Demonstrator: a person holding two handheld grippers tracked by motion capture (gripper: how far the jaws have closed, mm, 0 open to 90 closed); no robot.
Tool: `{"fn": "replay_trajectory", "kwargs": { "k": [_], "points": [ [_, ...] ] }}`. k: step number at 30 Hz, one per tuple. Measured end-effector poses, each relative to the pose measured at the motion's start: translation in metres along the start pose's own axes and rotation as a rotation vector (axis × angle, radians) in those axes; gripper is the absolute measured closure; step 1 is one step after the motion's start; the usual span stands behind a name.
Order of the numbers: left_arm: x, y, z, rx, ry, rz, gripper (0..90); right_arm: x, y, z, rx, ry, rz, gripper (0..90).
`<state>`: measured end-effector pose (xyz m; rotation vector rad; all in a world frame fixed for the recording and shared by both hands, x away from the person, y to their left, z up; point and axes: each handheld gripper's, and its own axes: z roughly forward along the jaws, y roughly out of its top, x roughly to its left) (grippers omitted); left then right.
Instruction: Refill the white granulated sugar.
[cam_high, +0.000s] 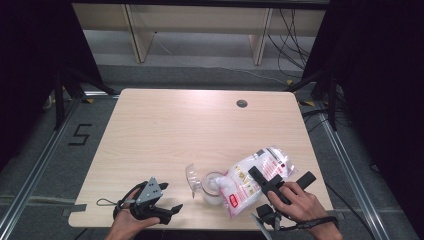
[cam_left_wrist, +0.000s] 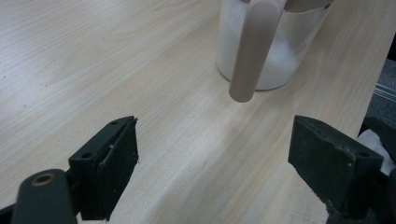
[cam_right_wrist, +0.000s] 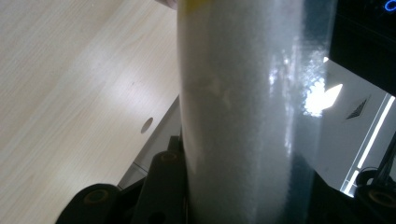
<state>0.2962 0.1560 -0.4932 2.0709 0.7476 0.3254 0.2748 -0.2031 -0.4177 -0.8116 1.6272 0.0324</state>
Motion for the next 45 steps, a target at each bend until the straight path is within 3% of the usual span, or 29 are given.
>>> {"fn": "replay_trajectory", "kwargs": {
  "k": [14,15,17,18,24,27,36,39,40,41,43,45],
  "points": [
    [0.000,0.000,0.000,0.001,-0.001,-0.006,15.4,0.006,-0.008,0.004,-0.036,0.013,0.049,76.4],
    [0.000,0.000,0.000,0.000,-0.001,-0.007,15.4,0.008,-0.008,0.003,-0.027,0.014,0.081,76.4],
    [0.000,0.000,0.000,0.000,0.000,-0.006,15.4,0.008,-0.010,0.004,-0.044,0.013,0.076,76.5],
    [0.000,0.000,0.000,0.000,0.000,-0.007,15.4,0.011,-0.009,0.003,-0.032,0.017,0.128,76.5],
    [0.000,0.000,0.000,-0.001,0.001,-0.007,15.4,0.012,-0.010,0.005,-0.068,0.021,0.157,76.6],
    [0.000,0.000,0.000,0.002,-0.002,-0.007,15.4,0.012,-0.010,0.003,-0.033,0.072,0.166,76.7],
    [0.000,0.000,0.000,0.001,0.000,-0.008,15.4,0.015,-0.020,0.002,-0.057,0.063,0.240,76.9],
    [0.000,-0.001,0.001,-0.011,-0.003,-0.010,15.5,0.014,-0.022,0.002,-0.084,0.048,0.274,76.9],
    [0.000,-0.001,0.001,-0.017,0.001,-0.010,15.4,0.016,-0.023,0.002,-0.082,0.054,0.309,76.9],
    [0.001,-0.001,0.001,-0.018,0.002,-0.003,15.4,0.014,-0.024,0.003,-0.098,0.042,0.307,76.9],
    [0.002,0.000,0.000,-0.017,0.001,0.018,15.5,0.016,-0.026,0.003,-0.097,0.053,0.352,77.0],
    [0.000,-0.001,0.001,-0.017,0.000,-0.011,15.5,0.018,-0.028,0.004,-0.108,0.053,0.386,77.1]
  ]
}}
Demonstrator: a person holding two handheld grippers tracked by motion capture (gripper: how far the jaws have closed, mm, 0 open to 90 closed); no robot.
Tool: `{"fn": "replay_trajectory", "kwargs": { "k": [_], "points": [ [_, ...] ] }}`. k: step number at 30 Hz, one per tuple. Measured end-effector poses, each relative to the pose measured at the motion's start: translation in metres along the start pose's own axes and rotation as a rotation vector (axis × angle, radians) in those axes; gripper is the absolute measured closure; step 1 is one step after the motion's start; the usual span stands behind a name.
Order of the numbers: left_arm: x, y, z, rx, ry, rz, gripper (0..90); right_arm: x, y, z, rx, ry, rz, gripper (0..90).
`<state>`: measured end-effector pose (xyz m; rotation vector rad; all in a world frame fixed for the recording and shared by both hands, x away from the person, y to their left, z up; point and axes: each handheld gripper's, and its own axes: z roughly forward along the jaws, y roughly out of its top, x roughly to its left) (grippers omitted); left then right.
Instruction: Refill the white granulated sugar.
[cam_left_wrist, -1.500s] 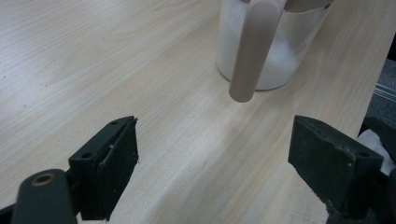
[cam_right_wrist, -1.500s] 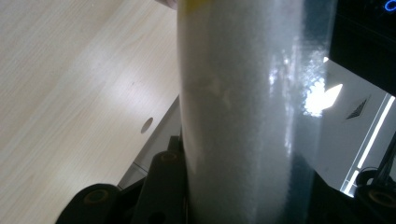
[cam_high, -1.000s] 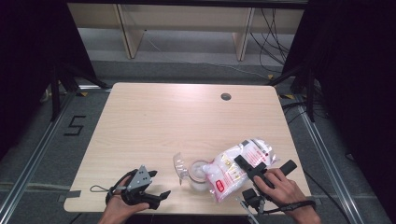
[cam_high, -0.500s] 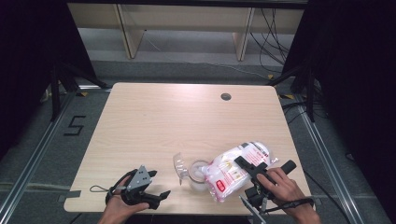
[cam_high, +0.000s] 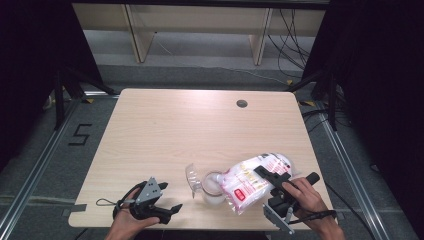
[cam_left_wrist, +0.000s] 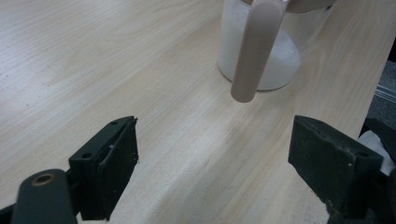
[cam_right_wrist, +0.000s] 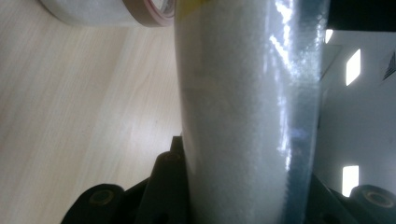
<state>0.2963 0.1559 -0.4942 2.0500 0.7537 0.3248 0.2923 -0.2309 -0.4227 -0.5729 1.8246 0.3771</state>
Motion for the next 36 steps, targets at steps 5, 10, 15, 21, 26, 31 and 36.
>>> {"fn": "replay_trajectory", "kwargs": {
  "k": [5,10,15,21,26,31,36],
  "points": [
    [0.001,0.000,-0.001,0.005,0.015,0.004,15.5,0.001,-0.006,0.003,-0.036,0.006,0.083,77.4],
    [0.001,0.000,-0.001,0.003,0.013,0.006,15.4,0.006,-0.010,0.008,-0.057,0.019,0.145,77.4],
    [0.000,0.000,0.000,-0.010,0.005,-0.002,15.4,0.008,-0.015,0.010,-0.095,0.011,0.229,77.5],
    [0.001,0.000,-0.001,0.000,0.011,0.006,15.5,0.015,-0.022,0.015,-0.131,0.016,0.413,77.7],
    [0.000,0.000,0.000,-0.009,0.004,-0.001,15.4,0.017,-0.030,0.018,-0.173,0.004,0.539,77.8],
    [0.001,0.000,-0.001,-0.001,0.004,0.010,15.5,0.019,-0.036,0.021,-0.209,0.007,0.674,78.1],
    [0.001,0.001,-0.001,0.000,0.003,0.012,15.4,0.022,-0.043,0.025,-0.223,-0.008,0.781,78.2]
  ]
}}
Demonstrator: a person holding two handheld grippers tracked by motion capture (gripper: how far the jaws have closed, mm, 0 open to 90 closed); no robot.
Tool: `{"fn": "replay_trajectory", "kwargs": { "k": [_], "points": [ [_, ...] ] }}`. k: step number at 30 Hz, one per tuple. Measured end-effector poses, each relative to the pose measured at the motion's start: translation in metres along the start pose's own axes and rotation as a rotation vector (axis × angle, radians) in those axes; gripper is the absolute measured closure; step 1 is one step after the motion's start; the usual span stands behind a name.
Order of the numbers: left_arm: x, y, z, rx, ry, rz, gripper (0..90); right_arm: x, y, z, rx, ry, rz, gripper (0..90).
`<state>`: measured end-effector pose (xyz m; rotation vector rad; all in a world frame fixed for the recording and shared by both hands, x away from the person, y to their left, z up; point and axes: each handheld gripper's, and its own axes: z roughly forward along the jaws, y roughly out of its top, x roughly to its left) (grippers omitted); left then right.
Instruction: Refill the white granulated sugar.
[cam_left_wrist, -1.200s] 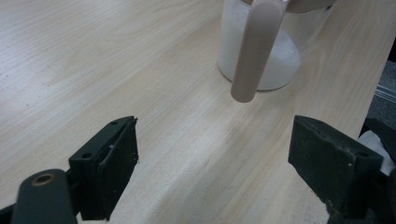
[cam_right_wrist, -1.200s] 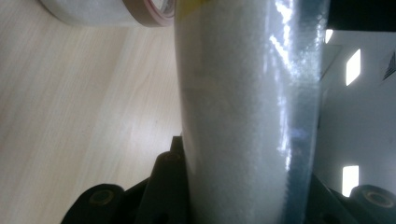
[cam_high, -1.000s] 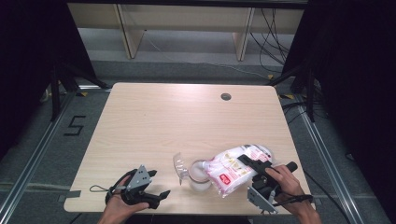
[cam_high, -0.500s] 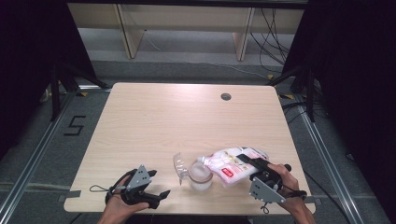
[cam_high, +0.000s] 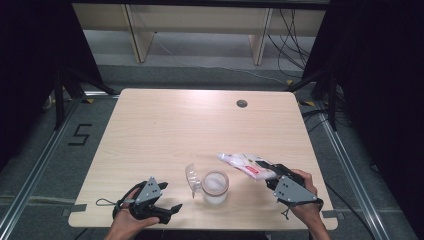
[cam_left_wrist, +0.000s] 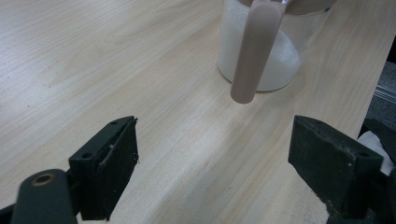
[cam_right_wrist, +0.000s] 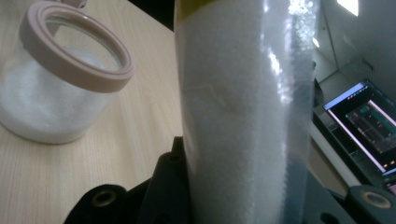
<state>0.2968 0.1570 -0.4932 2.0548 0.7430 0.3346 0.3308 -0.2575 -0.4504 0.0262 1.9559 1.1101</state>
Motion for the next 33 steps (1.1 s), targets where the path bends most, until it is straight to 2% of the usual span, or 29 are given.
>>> {"fn": "replay_trajectory", "kwargs": {
  "k": [1,2,4,5,7,10,12,13,16,18,19,22,24,26,28,30,31,32,33],
  "points": [
    [0.001,0.000,0.000,0.009,0.003,0.008,15.4,-0.002,-0.002,0.001,-0.008,0.002,0.010,78.2],
    [0.000,0.000,0.000,-0.004,0.004,-0.004,15.5,-0.002,-0.004,0.002,-0.013,0.004,0.047,78.3],
    [0.000,0.000,0.001,-0.003,0.005,-0.001,15.5,-0.002,-0.005,0.004,-0.027,0.010,0.092,78.4],
    [0.000,0.000,0.001,-0.002,0.005,-0.001,15.4,-0.001,-0.006,0.004,-0.017,0.003,0.127,78.5],
    [-0.001,0.000,0.001,-0.003,0.003,-0.011,15.5,-0.002,-0.009,0.006,-0.029,0.002,0.150,78.6],
    [0.001,0.000,0.001,-0.002,0.001,0.019,15.5,-0.003,-0.013,0.009,-0.041,0.008,0.205,78.7],
    [0.000,0.000,0.001,-0.001,0.003,0.016,15.4,-0.003,-0.016,0.011,-0.055,0.007,0.254,78.7],
    [-0.001,0.000,0.001,0.003,0.006,-0.012,15.4,-0.003,-0.018,0.012,-0.059,0.005,0.276,78.7],
    [0.000,0.000,0.001,0.001,0.000,-0.003,15.5,-0.003,-0.021,0.013,-0.056,0.003,0.328,78.8],
    [-0.001,0.000,0.001,0.005,0.001,-0.010,15.4,-0.005,-0.024,0.014,-0.075,0.003,0.335,78.8],
    [-0.001,0.000,0.001,0.006,0.001,-0.010,15.4,-0.003,-0.026,0.015,-0.075,0.008,0.393,78.8],
    [-0.001,0.000,0.001,0.004,0.006,-0.010,15.4,-0.002,-0.033,0.016,-0.070,0.009,0.447,78.8],
    [-0.001,0.000,0.001,0.000,-0.001,-0.010,15.5,-0.003,-0.037,0.017,-0.072,-0.007,0.449,78.8],
    [-0.001,0.000,0.001,0.001,-0.001,-0.006,15.5,-0.002,-0.040,0.018,-0.069,-0.006,0.491,78.8],
    [-0.001,0.000,0.001,0.008,0.000,-0.010,15.5,-0.003,-0.042,0.020,-0.075,-0.012,0.485,78.9],
    [-0.001,0.000,0.001,-0.001,0.004,-0.006,15.5,-0.003,-0.043,0.021,-0.067,-0.004,0.496,78.9],
    [0.000,0.000,0.001,-0.001,0.003,0.006,15.4,-0.001,-0.043,0.022,-0.058,-0.006,0.518,78.9],
    [0.000,0.000,0.001,-0.001,0.003,0.007,15.5,-0.001,-0.044,0.023,-0.057,0.011,0.520,78.9],
    [-0.001,0.000,0.001,0.002,-0.001,-0.011,15.5,-0.002,-0.045,0.024,-0.060,0.011,0.513,78.9]
  ]
}}
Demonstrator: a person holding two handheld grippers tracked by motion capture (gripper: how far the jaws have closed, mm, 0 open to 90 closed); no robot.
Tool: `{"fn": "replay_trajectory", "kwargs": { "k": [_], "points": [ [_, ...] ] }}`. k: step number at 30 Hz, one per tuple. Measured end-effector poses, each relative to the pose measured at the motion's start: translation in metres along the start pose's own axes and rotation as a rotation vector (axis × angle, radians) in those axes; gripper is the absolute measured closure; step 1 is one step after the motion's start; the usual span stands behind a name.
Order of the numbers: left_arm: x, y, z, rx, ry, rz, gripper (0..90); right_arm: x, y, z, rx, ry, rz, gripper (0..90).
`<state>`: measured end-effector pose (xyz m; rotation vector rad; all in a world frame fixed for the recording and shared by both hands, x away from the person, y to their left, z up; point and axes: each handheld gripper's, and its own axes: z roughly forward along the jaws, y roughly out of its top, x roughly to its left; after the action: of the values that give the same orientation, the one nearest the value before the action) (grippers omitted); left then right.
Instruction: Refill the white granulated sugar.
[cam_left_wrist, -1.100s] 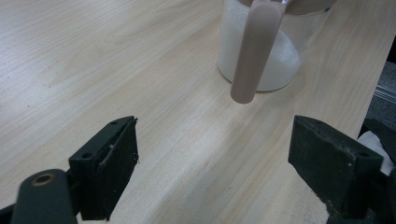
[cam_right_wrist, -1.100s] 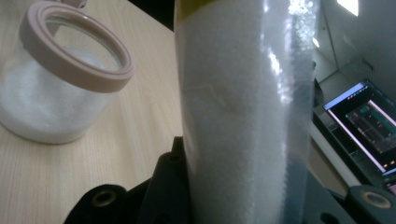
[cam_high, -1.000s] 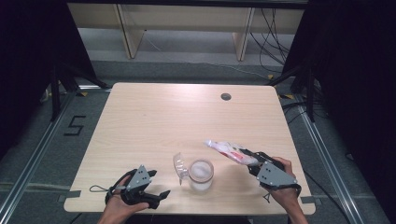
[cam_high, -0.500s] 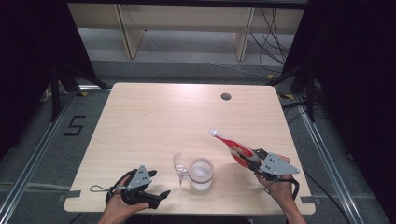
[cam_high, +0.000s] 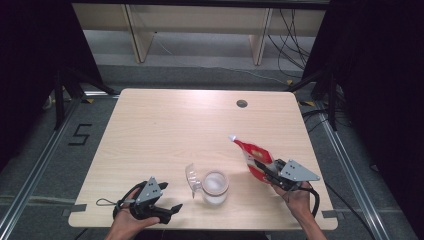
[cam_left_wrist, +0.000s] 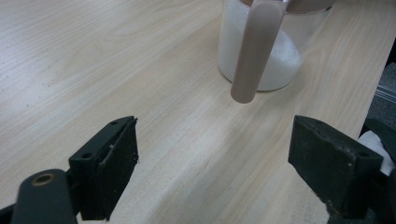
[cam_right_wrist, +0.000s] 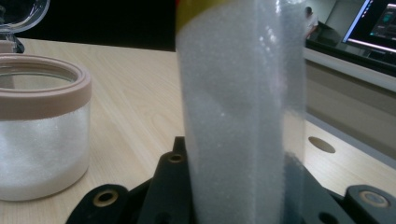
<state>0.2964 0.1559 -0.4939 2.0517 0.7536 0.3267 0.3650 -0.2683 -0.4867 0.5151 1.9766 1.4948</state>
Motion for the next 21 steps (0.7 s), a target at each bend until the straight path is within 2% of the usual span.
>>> {"fn": "replay_trajectory", "kwargs": {
  "k": [2,3,4,6,11,13,15,17,19,20,21],
  "points": [
    [0.0011,0.0005,-0.0003,-0.003,0.004,0.024,15.4,0.0013,-0.0018,0.0015,0.023,0.001,0.007,78.9],
    [0.0005,0.0001,-0.0004,0.001,0.008,0.011,15.5,0.0007,-0.0028,0.0030,0.018,-0.003,-0.007,78.9],
    [0.0002,-0.0001,-0.0002,-0.001,0.007,0.005,15.4,0.0009,-0.0037,0.0040,0.018,0.000,0.003,78.9],
    [0.0004,-0.0002,-0.0004,-0.002,0.007,0.003,15.5,0.0012,-0.0040,0.0045,0.011,-0.008,0.021,78.9],
    [0.0005,-0.0001,-0.0008,-0.005,0.006,0.006,15.5,-0.0003,-0.0044,0.0044,0.029,-0.025,0.016,78.6],
    [0.0002,-0.0002,-0.0005,-0.009,0.005,0.000,15.4,-0.0022,-0.0044,0.0031,0.037,-0.017,0.037,78.2],
    [0.0004,-0.0004,-0.0002,-0.011,0.005,-0.003,15.5,-0.0026,-0.0038,0.0025,0.048,-0.037,0.029,77.8],
    [0.0004,-0.0004,-0.0004,-0.012,0.005,-0.001,15.5,-0.0031,-0.0038,0.0007,0.059,-0.036,0.053,77.7],
    [0.0006,-0.0003,-0.0004,-0.012,0.006,-0.001,15.5,-0.0048,-0.0044,0.0006,0.078,-0.040,0.037,77.5],
    [0.0006,-0.0002,-0.0010,-0.008,0.005,-0.001,15.5,-0.0035,-0.0052,0.0008,0.072,-0.032,0.062,77.5],
    [0.0008,-0.0001,-0.0011,-0.007,0.005,0.001,15.4,-0.0039,-0.0066,0.0006,0.060,-0.047,0.060,77.6]
  ]
}}
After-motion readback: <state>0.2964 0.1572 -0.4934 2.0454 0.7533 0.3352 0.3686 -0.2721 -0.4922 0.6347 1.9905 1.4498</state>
